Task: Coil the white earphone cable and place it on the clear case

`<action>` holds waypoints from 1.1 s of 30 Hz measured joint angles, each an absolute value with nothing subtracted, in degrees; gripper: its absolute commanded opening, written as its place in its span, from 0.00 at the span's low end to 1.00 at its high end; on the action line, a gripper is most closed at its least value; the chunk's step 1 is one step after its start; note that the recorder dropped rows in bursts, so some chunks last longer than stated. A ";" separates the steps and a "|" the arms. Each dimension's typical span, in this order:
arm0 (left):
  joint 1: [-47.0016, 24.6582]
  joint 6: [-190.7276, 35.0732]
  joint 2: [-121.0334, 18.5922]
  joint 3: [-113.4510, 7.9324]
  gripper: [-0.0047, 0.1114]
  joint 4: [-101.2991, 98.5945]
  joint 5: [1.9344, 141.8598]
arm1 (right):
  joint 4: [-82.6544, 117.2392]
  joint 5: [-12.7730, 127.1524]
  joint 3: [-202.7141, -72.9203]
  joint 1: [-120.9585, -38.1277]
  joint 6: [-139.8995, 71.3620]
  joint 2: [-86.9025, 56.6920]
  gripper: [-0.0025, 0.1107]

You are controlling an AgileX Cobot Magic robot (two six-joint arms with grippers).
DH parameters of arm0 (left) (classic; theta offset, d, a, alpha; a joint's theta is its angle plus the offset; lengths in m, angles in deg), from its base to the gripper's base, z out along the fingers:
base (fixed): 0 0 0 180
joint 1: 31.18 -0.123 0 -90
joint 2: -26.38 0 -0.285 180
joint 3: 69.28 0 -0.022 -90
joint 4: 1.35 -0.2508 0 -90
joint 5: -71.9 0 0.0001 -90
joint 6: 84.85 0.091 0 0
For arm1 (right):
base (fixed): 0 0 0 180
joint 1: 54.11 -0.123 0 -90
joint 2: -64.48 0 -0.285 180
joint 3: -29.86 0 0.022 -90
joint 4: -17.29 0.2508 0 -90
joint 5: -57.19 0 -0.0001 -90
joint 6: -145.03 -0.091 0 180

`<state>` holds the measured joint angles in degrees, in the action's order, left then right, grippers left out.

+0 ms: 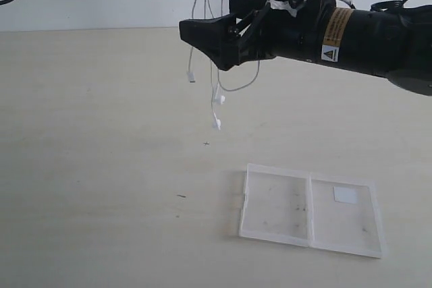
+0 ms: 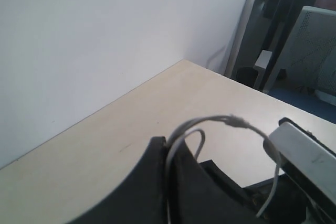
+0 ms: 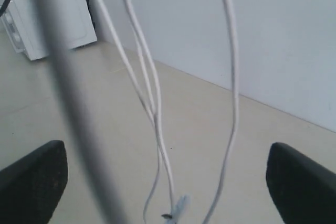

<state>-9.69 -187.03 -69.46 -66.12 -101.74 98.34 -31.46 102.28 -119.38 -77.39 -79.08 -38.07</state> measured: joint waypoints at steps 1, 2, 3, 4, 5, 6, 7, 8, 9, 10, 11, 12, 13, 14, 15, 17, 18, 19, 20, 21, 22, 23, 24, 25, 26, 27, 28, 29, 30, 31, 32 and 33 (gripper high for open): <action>-9.69 -187.03 -69.46 -66.12 0.04 -101.74 98.34 | -31.46 102.44 -119.70 -77.39 -79.08 -38.16 0.88; -9.69 -187.03 -69.46 -66.12 0.04 -101.74 98.34 | -31.46 102.56 -120.17 -77.39 -79.18 -38.16 0.88; -9.69 -187.03 -69.46 -66.12 0.04 -101.74 98.34 | -31.46 102.69 -120.50 -77.39 -79.18 -38.16 0.88; -9.69 -187.03 -69.46 -66.12 0.04 -101.74 98.34 | -31.46 102.69 -120.83 -77.39 -79.37 -38.16 0.88; -9.69 -187.15 -69.46 -66.12 0.04 -101.74 98.34 | -31.46 102.82 -120.95 -77.41 -79.63 -38.16 0.88; -9.69 -187.22 -69.46 -66.12 0.04 -101.74 98.34 | -31.46 102.91 -121.07 -77.52 -80.08 -38.16 0.88; -9.69 -187.22 -69.46 -66.12 0.04 -101.74 98.34 | -31.82 102.91 -121.13 -77.54 -81.15 -38.16 0.88; -9.69 -187.22 -69.46 -66.12 0.04 -101.74 98.34 | -32.40 102.91 -121.13 -77.54 -82.96 -38.16 0.88; -9.69 -187.27 -69.46 -66.12 0.04 -101.74 98.34 | -32.84 102.80 -121.13 -77.64 -84.74 -38.16 0.88; -9.69 -187.38 -69.46 -66.12 0.04 -101.74 98.30 | -33.30 102.57 -121.13 -77.64 -87.04 -38.16 0.88; -9.69 -187.38 -69.46 -66.12 0.04 -101.74 98.21 | -33.86 102.41 -121.13 -77.64 -89.46 -38.16 0.88; -9.69 -187.38 -69.46 -66.12 0.04 -101.74 98.17 | -34.44 102.12 -121.13 -77.64 -91.87 -38.16 0.88; -9.69 -187.38 -69.46 -66.12 0.04 -101.74 97.97 | -34.85 102.02 -121.13 -77.64 -94.11 -38.16 0.88; -9.69 -187.38 -69.46 -66.12 0.04 -101.74 97.94 | -35.12 101.91 -121.13 -77.64 -97.29 -38.16 0.88; -9.69 -187.38 -69.46 -66.12 0.04 -101.74 97.94 | -35.12 101.91 -121.13 -77.64 -100.28 -38.16 0.88; -9.69 -187.70 -69.46 -66.12 0.04 -101.74 97.79 | -36.05 101.87 -121.13 -77.64 -103.67 -38.16 0.88; -9.69 -187.92 -69.46 -66.12 0.04 -101.74 97.67 | -37.79 101.77 -121.13 -77.64 -104.95 -38.16 0.88; -9.69 -188.18 -69.46 -66.12 0.04 -101.74 97.59 | -39.41 101.65 -121.13 -77.39 -105.66 -38.04 0.88; -9.69 -188.33 -69.46 -66.12 0.04 -101.74 97.29 | -41.01 101.55 -121.13 -77.39 -106.13 -37.80 0.88; -9.69 -188.64 -69.46 -66.12 0.04 -101.74 96.97 | -42.17 101.55 -121.13 -77.28 -106.45 -37.33 0.88; -9.69 -188.94 -69.46 -66.12 0.04 -101.74 96.53 | -42.82 101.55 -121.13 -77.27 -106.70 -36.76 0.88; -9.69 -189.47 -69.46 -66.12 0.04 -101.74 96.08 | -43.45 101.55 -121.13 -77.27 -106.84 -35.97 0.88; -9.69 -190.09 -69.46 -66.12 0.04 -101.74 95.76 | -44.34 101.43 -121.13 -77.27 -106.98 -34.94 0.88; -9.69 -190.66 -69.46 -66.12 0.04 -101.74 95.14 | -45.31 101.26 -121.13 -77.15 -107.13 -33.93 0.88; -9.69 -191.30 -69.46 -66.12 0.04 -101.74 94.43 | -46.25 100.76 -121.13 -77.06 -107.43 -32.48 0.88; -9.69 -191.89 -69.46 -66.12 0.04 -101.74 93.69 | -47.43 99.88 -121.13 -77.06 -108.04 -30.85 0.88; -9.69 -192.46 -69.46 -66.12 0.04 -101.65 93.12 | -48.46 98.45 -121.13 -77.02 -108.80 -29.44 0.88; -9.69 -193.18 -69.46 -66.12 0.04 -101.65 92.40 | -50.07 96.51 -121.13 -77.02 -109.75 -27.62 0.88; -9.69 -193.79 -69.46 -66.12 0.04 -101.65 91.71 | -52.17 94.09 -121.13 -77.02 -110.95 -25.84 0.88; -9.69 -194.23 -69.46 -66.12 0.04 -101.65 91.29 | -54.10 92.04 -121.13 -77.02 -112.16 -24.13 0.88; -9.69 -194.92 -69.46 -66.12 0.04 -101.65 90.70 | -56.54 89.21 -121.13 -77.02 -113.86 -22.48 0.88; -9.56 -195.75 -69.46 -66.12 0.04 -101.65 89.88 | -58.83 86.29 -121.13 -77.02 -115.55 -20.98 0.88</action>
<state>-9.56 -195.75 -69.46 -66.12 -101.65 89.88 -58.83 86.29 -121.13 -77.02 -115.55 -20.98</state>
